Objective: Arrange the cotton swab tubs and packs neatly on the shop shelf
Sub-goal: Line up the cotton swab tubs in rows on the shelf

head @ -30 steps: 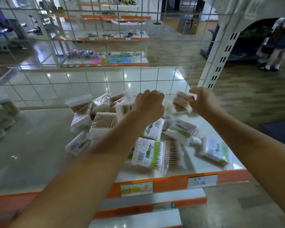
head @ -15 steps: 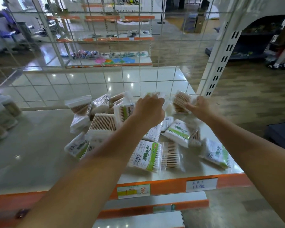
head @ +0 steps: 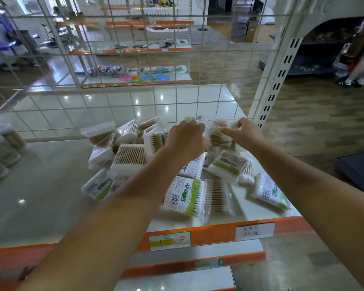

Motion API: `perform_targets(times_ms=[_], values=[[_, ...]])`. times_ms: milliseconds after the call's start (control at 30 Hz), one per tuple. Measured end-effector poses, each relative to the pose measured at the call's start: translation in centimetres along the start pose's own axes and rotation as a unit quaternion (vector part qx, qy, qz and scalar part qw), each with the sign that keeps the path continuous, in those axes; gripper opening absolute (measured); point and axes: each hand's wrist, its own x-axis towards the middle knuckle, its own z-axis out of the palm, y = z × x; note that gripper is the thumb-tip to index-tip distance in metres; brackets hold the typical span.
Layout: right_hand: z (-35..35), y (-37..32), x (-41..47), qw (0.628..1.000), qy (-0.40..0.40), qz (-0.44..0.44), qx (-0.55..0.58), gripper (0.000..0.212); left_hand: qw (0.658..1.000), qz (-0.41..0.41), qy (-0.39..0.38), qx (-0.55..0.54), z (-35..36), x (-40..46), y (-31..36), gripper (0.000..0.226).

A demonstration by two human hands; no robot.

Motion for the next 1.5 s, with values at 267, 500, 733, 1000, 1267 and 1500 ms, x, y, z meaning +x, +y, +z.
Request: perform_targets(times_ms=[267,500,733,1000,1267,1500], values=[[-1.0,0.1,-0.1,0.999,0.01,0.025,0.042,0.039,1.0,0.003,0.006,-0.008,-0.2,-0.6,-0.1,0.018],[-1.4,-0.1,-0.7,0.993,0.032,0.041,0.108,0.031,0.998,-0.012,-0.013,-0.062,0.0,-1.2,-0.6,0.027],[-2.0,-0.7,-1.5,0.986,0.049,0.037,0.155,0.031,0.995,-0.003,-0.012,-0.097,-0.1,-1.7,-0.9,0.028],[-2.7,-0.8,-2.6,0.979,0.053,0.032,0.195,0.036,0.992,0.001,-0.02,-0.128,0.3,-2.6,-1.2,0.029],[-2.9,-1.9,-4.0,0.984,0.024,0.01,0.177,0.049,0.983,-0.006,0.023,-0.182,0.4,-2.9,-0.8,0.03],[-3.5,-3.7,-6.8,0.992,0.052,-0.046,0.108,0.059,0.982,-0.014,0.028,-0.188,1.3,-3.6,1.2,0.052]])
